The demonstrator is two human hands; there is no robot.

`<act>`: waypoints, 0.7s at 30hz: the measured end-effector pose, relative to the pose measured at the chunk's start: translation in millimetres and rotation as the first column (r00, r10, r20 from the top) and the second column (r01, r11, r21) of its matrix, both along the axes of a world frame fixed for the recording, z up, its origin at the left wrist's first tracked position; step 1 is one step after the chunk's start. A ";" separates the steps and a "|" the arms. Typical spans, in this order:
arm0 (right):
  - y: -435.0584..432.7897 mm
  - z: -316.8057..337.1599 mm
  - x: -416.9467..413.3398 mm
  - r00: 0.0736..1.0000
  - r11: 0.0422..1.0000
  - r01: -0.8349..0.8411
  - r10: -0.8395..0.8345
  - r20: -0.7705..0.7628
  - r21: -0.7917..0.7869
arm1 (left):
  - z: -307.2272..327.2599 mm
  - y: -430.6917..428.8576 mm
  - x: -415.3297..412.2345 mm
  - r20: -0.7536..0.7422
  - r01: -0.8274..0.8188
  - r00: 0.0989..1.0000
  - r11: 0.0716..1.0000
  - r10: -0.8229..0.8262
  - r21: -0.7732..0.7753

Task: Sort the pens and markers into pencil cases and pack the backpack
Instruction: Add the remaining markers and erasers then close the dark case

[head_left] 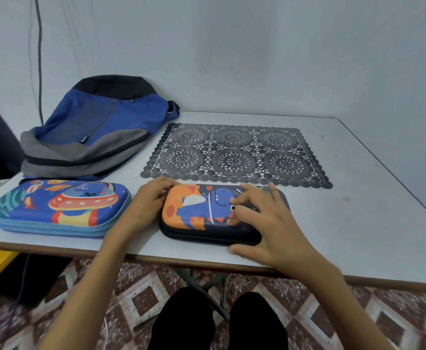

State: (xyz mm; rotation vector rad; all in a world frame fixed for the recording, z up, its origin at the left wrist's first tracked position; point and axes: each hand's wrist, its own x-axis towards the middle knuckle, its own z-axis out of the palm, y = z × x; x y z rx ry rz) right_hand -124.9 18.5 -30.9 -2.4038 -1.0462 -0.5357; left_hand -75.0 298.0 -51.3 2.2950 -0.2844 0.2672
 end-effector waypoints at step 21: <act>-0.9 -1.3 1.2 0.998 1.000 0.019 -0.018 0.056 -0.019 | -10.7 -4.3 -1.8 -0.053 -0.035 0.998 0.967 0.022 -0.252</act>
